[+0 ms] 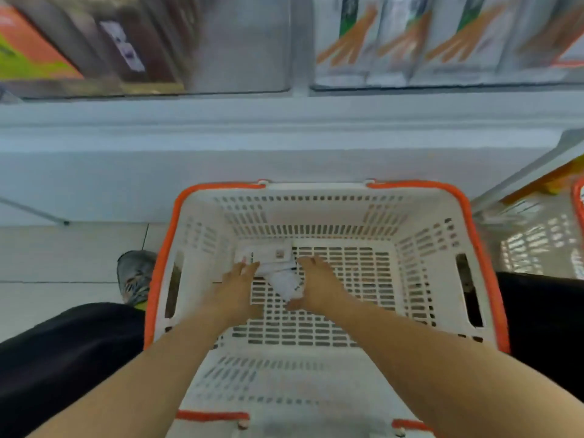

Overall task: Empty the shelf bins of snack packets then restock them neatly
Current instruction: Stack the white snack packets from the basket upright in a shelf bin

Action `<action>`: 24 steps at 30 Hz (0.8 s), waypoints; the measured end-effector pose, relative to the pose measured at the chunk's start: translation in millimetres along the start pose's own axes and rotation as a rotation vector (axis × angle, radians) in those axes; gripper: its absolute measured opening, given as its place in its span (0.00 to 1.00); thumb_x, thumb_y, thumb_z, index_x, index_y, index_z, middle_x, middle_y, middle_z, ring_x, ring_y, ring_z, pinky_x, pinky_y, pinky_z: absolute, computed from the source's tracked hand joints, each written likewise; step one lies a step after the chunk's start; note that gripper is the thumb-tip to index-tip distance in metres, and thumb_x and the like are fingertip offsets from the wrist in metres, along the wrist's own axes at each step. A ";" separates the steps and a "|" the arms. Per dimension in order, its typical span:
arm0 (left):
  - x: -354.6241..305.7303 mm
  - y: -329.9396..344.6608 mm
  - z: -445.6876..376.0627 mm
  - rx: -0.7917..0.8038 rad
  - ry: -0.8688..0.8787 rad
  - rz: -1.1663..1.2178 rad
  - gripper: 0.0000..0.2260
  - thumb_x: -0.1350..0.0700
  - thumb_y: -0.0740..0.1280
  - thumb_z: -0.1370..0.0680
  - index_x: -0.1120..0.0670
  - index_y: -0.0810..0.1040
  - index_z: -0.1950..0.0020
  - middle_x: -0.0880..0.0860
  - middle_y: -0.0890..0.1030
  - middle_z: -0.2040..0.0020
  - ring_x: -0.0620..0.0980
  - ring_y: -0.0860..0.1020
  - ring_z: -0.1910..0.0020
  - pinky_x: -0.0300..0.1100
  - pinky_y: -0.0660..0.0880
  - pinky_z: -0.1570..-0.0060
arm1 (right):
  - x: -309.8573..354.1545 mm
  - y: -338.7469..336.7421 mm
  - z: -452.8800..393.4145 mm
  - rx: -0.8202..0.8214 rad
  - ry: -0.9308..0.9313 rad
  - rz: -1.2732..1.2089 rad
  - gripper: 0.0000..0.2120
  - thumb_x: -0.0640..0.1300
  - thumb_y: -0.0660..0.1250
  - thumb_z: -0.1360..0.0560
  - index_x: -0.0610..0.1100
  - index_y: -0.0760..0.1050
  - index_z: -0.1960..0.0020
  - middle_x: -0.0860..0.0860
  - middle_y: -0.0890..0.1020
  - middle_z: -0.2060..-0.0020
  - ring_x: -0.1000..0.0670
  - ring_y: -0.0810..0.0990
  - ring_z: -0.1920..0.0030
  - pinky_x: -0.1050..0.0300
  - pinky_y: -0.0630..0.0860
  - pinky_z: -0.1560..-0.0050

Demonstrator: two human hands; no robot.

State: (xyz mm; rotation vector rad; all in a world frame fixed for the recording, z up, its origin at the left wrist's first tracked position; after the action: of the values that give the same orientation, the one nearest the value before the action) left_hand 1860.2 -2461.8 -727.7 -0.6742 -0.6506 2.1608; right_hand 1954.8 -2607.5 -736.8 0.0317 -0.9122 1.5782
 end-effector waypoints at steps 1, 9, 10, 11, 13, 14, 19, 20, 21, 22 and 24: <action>6.1 9.4 -5.0 -0.026 -0.009 0.045 0.45 0.48 0.74 0.24 0.49 0.46 0.18 0.56 0.47 0.18 0.60 0.56 0.21 0.54 0.63 0.27 | -2.4 17.8 -6.2 -0.015 0.003 0.018 0.45 0.55 0.77 0.28 0.42 0.56 0.21 0.43 0.64 0.25 0.40 0.62 0.25 0.49 0.63 0.29; 15.5 10.3 -63.4 -0.383 0.069 0.126 0.44 0.53 0.76 0.26 0.53 0.52 0.18 0.57 0.56 0.19 0.60 0.55 0.21 0.58 0.57 0.25 | -32.7 53.3 -38.8 -0.210 0.142 0.009 0.33 0.51 0.78 0.30 0.42 0.68 0.31 0.43 0.72 0.33 0.43 0.70 0.32 0.48 0.69 0.32; 18.1 11.9 -71.1 -0.378 0.052 0.115 0.43 0.53 0.76 0.26 0.54 0.55 0.19 0.59 0.61 0.21 0.62 0.60 0.23 0.58 0.60 0.27 | -36.6 53.9 -42.9 -0.178 0.159 -0.065 0.30 0.49 0.79 0.31 0.41 0.72 0.35 0.43 0.76 0.37 0.43 0.74 0.36 0.50 0.73 0.37; 20.0 12.9 -74.9 -0.364 0.022 0.082 0.40 0.53 0.76 0.26 0.56 0.59 0.20 0.60 0.65 0.25 0.63 0.64 0.27 0.57 0.64 0.30 | -41.0 52.9 -44.4 -0.132 0.178 -0.133 0.24 0.47 0.80 0.32 0.41 0.75 0.41 0.44 0.80 0.43 0.45 0.79 0.43 0.53 0.76 0.45; 25.5 15.6 -77.5 -0.348 0.001 0.033 0.31 0.53 0.74 0.25 0.56 0.66 0.25 0.60 0.70 0.34 0.62 0.70 0.37 0.54 0.69 0.37 | -46.5 45.6 -45.0 -0.011 0.209 -0.214 0.13 0.43 0.80 0.31 0.43 0.77 0.55 0.48 0.81 0.59 0.49 0.80 0.59 0.57 0.75 0.58; 26.0 17.4 -76.2 -0.336 0.017 0.066 0.25 0.54 0.72 0.24 0.56 0.70 0.29 0.59 0.71 0.38 0.61 0.71 0.42 0.53 0.70 0.40 | -49.1 38.0 -44.0 0.024 0.224 -0.279 0.12 0.42 0.79 0.30 0.44 0.75 0.59 0.50 0.79 0.63 0.51 0.78 0.63 0.58 0.75 0.60; 15.6 14.2 -44.2 -0.130 -0.144 0.691 0.12 0.56 0.66 0.19 0.58 0.74 0.62 0.55 0.75 0.65 0.50 0.73 0.66 0.44 0.73 0.62 | -48.4 -18.2 -24.0 0.021 0.258 -0.566 0.15 0.35 0.74 0.28 0.45 0.77 0.44 0.45 0.83 0.50 0.45 0.84 0.52 0.47 0.84 0.49; 10.2 17.6 -36.7 -0.038 -0.193 0.931 0.10 0.56 0.66 0.18 0.60 0.78 0.57 0.57 0.81 0.62 0.52 0.79 0.64 0.43 0.76 0.63 | -41.5 -27.5 -17.5 0.021 0.227 -0.607 0.16 0.33 0.74 0.27 0.44 0.76 0.43 0.44 0.83 0.49 0.45 0.85 0.52 0.46 0.84 0.50; 0.5 19.1 -27.4 0.057 -0.215 1.153 0.10 0.56 0.65 0.18 0.63 0.81 0.49 0.61 0.84 0.55 0.57 0.83 0.57 0.45 0.80 0.59 | -33.2 -37.0 -10.1 0.009 0.177 -0.634 0.15 0.33 0.73 0.26 0.43 0.76 0.41 0.43 0.83 0.48 0.45 0.86 0.52 0.46 0.85 0.51; -9.0 16.4 -17.7 0.109 -0.212 1.330 0.12 0.57 0.66 0.18 0.66 0.80 0.42 0.63 0.85 0.49 0.61 0.84 0.50 0.48 0.82 0.54 | -23.5 -45.5 -2.4 -0.011 0.125 -0.643 0.15 0.34 0.71 0.24 0.42 0.76 0.39 0.42 0.83 0.47 0.43 0.87 0.52 0.46 0.85 0.52; -26.8 3.6 3.4 0.139 -0.172 1.515 0.13 0.60 0.66 0.18 0.66 0.78 0.37 0.65 0.83 0.43 0.65 0.82 0.44 0.54 0.83 0.49 | 2.1 -57.2 17.6 -0.046 0.036 -0.624 0.13 0.37 0.67 0.21 0.43 0.75 0.36 0.41 0.83 0.45 0.42 0.87 0.53 0.45 0.85 0.53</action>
State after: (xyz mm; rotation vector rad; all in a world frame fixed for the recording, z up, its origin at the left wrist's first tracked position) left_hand 1871.4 -2485.7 -720.7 -1.0905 0.0817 3.6054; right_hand 1994.6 -2619.3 -693.6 0.2326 -0.8075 0.9747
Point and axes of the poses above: each hand's wrist, its own z-axis away from the middle knuckle, its own y-axis out of the palm, x = y × z, the point moved 8 cm from there along -z, towards the middle knuckle
